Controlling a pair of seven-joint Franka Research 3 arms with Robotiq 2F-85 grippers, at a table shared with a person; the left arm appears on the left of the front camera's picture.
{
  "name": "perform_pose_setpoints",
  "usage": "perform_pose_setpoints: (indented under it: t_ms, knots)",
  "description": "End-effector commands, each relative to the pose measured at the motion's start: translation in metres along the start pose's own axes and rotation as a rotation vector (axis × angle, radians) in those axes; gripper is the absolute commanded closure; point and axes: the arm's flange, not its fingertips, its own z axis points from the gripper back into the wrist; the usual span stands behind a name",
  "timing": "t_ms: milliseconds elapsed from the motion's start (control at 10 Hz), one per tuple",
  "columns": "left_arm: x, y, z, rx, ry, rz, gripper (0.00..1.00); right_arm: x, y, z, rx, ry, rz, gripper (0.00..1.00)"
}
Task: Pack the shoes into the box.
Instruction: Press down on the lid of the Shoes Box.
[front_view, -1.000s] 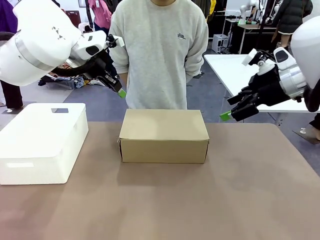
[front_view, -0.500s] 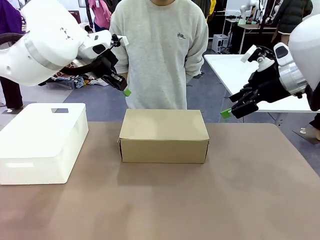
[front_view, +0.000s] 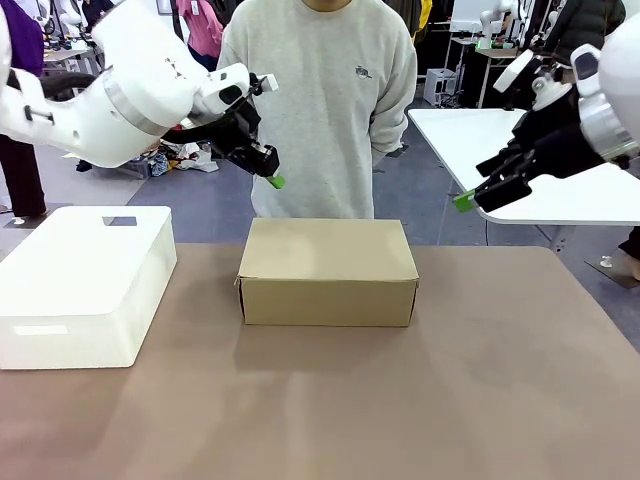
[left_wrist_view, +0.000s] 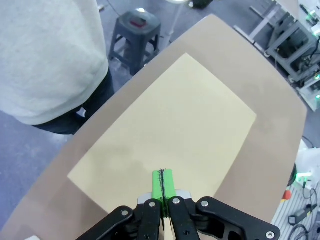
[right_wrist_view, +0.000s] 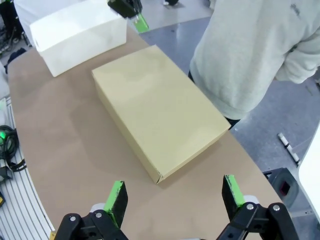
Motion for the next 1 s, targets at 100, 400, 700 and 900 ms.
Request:
perform_pose_setpoints:
  t_ms: [100,400,700,900]
  knots:
    - [0.022,0.011,-0.019,-0.044,0.045,0.039,1.00,-0.017,0.023,0.012,-0.040,-0.017,-0.014,0.00]
    - [0.039,0.012,-0.050,-0.074,0.117,0.035,1.00,0.006,0.002,0.014,-0.036,-0.018,0.012,0.00]
    - [0.054,0.010,-0.078,-0.028,0.221,0.039,1.00,0.006,0.002,0.014,-0.036,-0.018,0.012,0.00]
    - [0.063,0.011,-0.093,-0.020,0.254,0.043,1.00,0.006,0.002,0.014,-0.036,-0.018,0.012,0.00]
